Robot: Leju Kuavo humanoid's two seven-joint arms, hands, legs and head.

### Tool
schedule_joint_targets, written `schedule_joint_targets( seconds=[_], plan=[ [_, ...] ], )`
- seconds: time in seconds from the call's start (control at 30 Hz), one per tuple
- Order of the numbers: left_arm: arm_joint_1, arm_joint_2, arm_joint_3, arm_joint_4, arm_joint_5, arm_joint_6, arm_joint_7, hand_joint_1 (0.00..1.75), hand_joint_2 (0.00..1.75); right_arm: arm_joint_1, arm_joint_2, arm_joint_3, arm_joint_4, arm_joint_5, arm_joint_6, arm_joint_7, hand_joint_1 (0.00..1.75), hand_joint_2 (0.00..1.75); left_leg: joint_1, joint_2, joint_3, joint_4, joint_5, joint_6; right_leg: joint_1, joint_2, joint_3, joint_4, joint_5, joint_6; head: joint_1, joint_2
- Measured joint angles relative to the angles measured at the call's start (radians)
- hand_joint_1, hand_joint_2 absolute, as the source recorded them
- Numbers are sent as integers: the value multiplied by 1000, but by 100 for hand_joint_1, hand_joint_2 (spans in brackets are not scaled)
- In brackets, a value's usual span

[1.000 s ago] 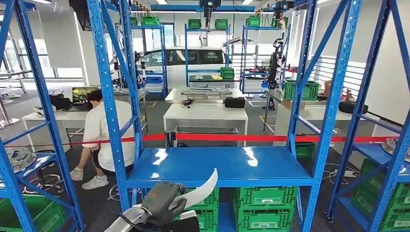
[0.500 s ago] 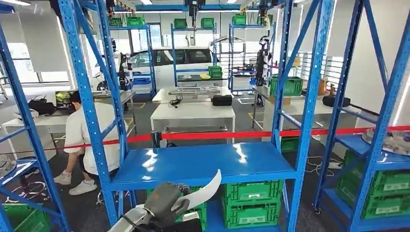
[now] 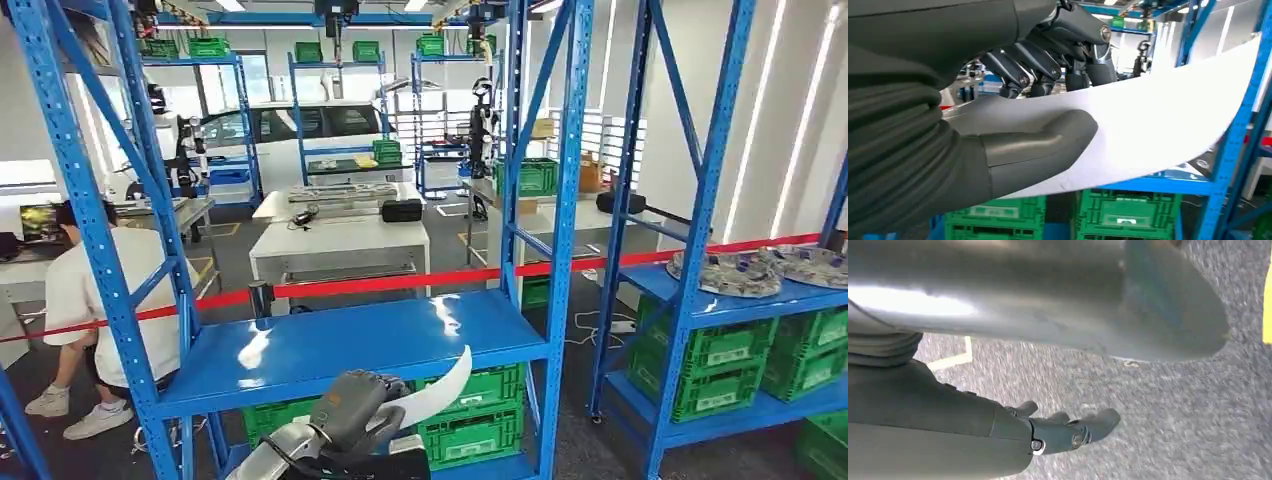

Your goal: Take the parts from the cabinet and place them on the table.

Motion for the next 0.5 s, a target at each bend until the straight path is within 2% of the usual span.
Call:
schedule_joint_targets(
  seconds=[0.03, 0.07, 0.1, 0.13, 0.17, 0.23, 0.27, 0.3, 0.33, 0.37, 0.4, 0.43, 0.5],
  plan=[
    [-2, -5, -1, 0, 0, 0, 0, 175, 175, 2, 1, 0, 0, 0, 1, 0, 0, 0, -3, 6, 0, -1, 2, 1, -3, 8, 0, -6, 6, 8, -2, 0],
    [-4, -7, -2, 0, 0, 0, 0, 175, 175, 4, 1, -1, 0, 0, 1, 0, 0, 0, 3, 16, 11, -14, 13, 3, 4, 19, -1, -12, 12, 19, -3, 0],
    [-5, -10, -2, 0, 0, 0, 1, 175, 175, 6, -2, -1, 0, 0, 0, 0, 0, 0, 13, 29, 15, -27, 26, -1, -2, 3, -3, -4, 8, 16, -3, 0],
    [-6, -13, -2, 1, 0, 0, 0, 175, 175, 7, -1, -2, 0, 0, 1, 1, 0, 0, 13, 35, 14, -34, 34, 10, 7, -44, -23, 33, -28, 18, 2, 0],
    [-7, -14, -2, 2, 0, 0, 0, 175, 175, 5, 0, -2, 0, 0, 1, 1, 0, 0, 12, 45, 10, -35, 37, 11, 7, -68, -51, 96, -68, 22, 2, 0],
    [-5, -13, -2, 7, 0, -2, 1, 175, 175, 3, -1, -2, 0, 0, 1, 1, 0, 0, 11, 70, 5, -31, 37, 11, 4, -84, -114, 246, -134, 29, 5, 0],
    [-4, -13, -2, 10, 0, -3, 1, 175, 175, 4, -1, -2, 0, 0, 1, 1, 0, 0, 12, 82, 2, -29, 36, 11, 3, -87, -126, 280, -140, 33, 5, 0],
    [-4, -14, -2, 13, 0, -5, 0, 175, 175, 5, -2, -2, 0, 0, 1, 2, 0, 0, 12, 94, 0, -26, 36, 10, 1, -90, -115, 267, -126, 36, 5, 0],
    [-4, -14, -2, 15, 0, -7, 0, 175, 175, 5, -2, -2, 0, 1, 1, 2, 0, 0, 13, 105, -2, -23, 34, 8, -1, -95, -83, 214, -99, 38, 5, 0],
    [-4, -14, -2, 15, 0, -10, -1, 175, 175, 5, -4, -2, 0, 2, 1, 2, 0, 0, 15, 116, -3, -18, 30, 3, -2, -107, -26, 121, -62, 39, 5, 0],
    [-5, -14, -2, 15, 0, -18, -3, 175, 175, 4, -4, -2, 0, 3, 1, 3, 0, 0, 15, 126, -4, -10, 25, -3, -2, -137, 28, 34, -35, 40, 5, 0],
    [-7, -13, -2, 15, 2, -21, -6, 175, 175, 2, -4, -2, 0, 5, 2, 3, 0, 0, 8, 134, -7, -4, 19, -9, 3, -168, 41, 12, -54, 29, 6, 0],
    [-9, -11, -3, 17, 9, -32, -15, 175, 175, 3, -4, -2, 0, 7, 5, 2, 0, 0, 3, 148, -3, 0, 15, -19, 5, -146, 36, 4, -42, 14, 3, 0]
  ],
)
